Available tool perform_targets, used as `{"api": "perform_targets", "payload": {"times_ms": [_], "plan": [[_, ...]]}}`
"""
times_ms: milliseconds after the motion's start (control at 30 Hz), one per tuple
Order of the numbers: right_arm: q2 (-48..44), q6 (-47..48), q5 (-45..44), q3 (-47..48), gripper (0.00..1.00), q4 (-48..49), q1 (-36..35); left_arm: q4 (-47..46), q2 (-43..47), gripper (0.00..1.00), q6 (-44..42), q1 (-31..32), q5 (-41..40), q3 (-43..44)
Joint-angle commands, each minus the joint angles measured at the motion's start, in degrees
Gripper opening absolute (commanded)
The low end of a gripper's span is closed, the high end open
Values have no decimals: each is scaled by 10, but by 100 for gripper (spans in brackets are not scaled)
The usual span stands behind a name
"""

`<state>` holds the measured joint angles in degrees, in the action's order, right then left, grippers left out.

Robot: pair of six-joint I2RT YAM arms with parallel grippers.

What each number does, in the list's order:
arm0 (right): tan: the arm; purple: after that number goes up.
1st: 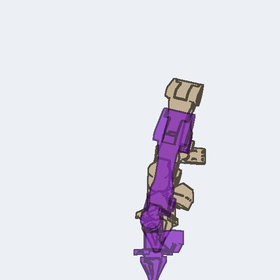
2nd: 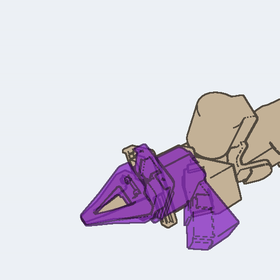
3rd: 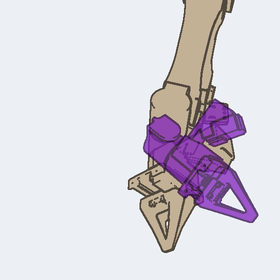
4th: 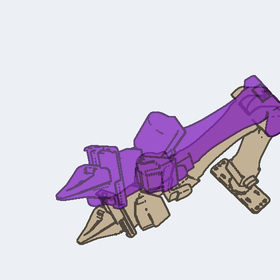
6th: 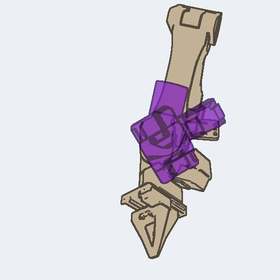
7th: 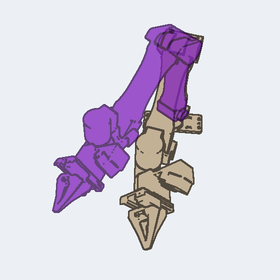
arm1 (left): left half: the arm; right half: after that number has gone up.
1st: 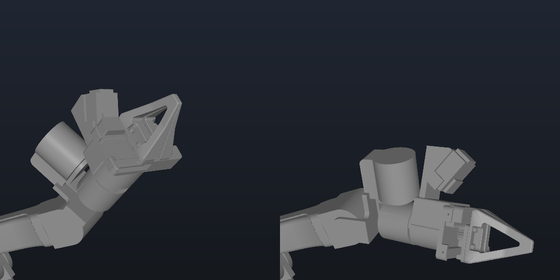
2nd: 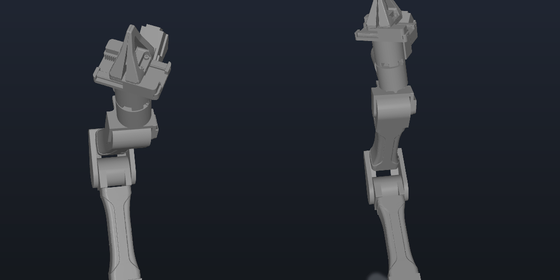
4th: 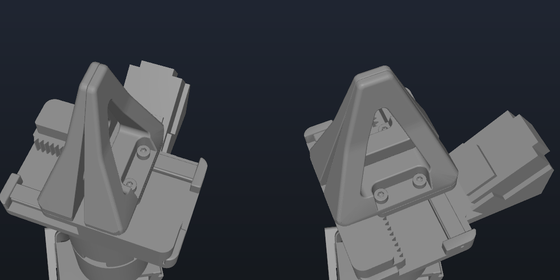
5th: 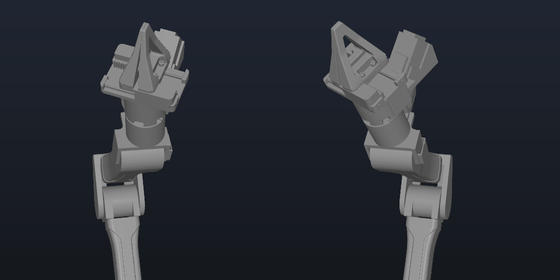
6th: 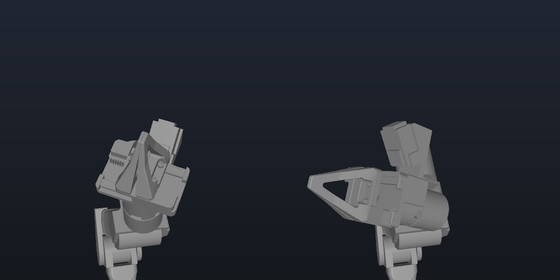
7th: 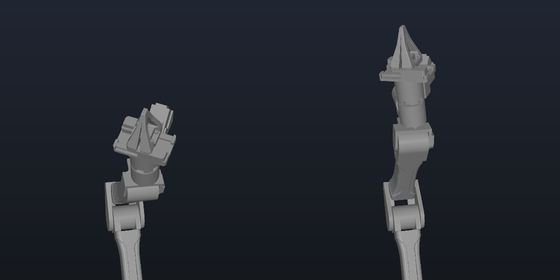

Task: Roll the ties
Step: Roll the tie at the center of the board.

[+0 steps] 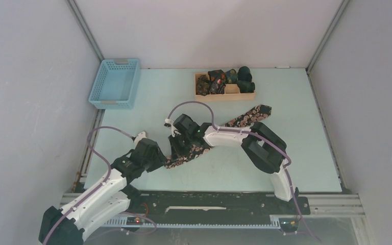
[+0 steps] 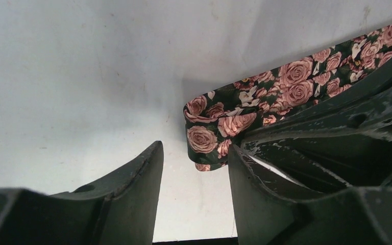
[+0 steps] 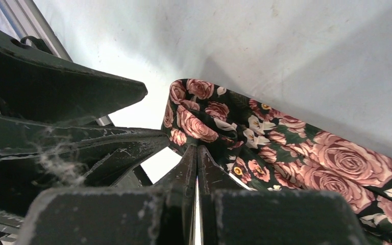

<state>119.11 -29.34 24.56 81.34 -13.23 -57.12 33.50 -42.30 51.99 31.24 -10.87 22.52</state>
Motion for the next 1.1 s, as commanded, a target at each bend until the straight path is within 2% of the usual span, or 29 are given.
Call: {"api": "perform_targets", "payload": {"times_ms": [0,500,867,1000,1067], "plan": [[5,8,-7,1,0,3,8,-43,-12,55,-10,-4,24,-6],[33,5,5,-2,0,2,13,-125,-35,53,-6,-30,83,-46],[40,7,9,-5,0,-1,14,-193,-49,49,48,-45,121,-96],[40,8,9,-5,0,-2,15,-216,-59,42,59,-46,127,-109],[39,8,9,-5,0,-3,15,-227,-65,32,64,-46,132,-114]]}}
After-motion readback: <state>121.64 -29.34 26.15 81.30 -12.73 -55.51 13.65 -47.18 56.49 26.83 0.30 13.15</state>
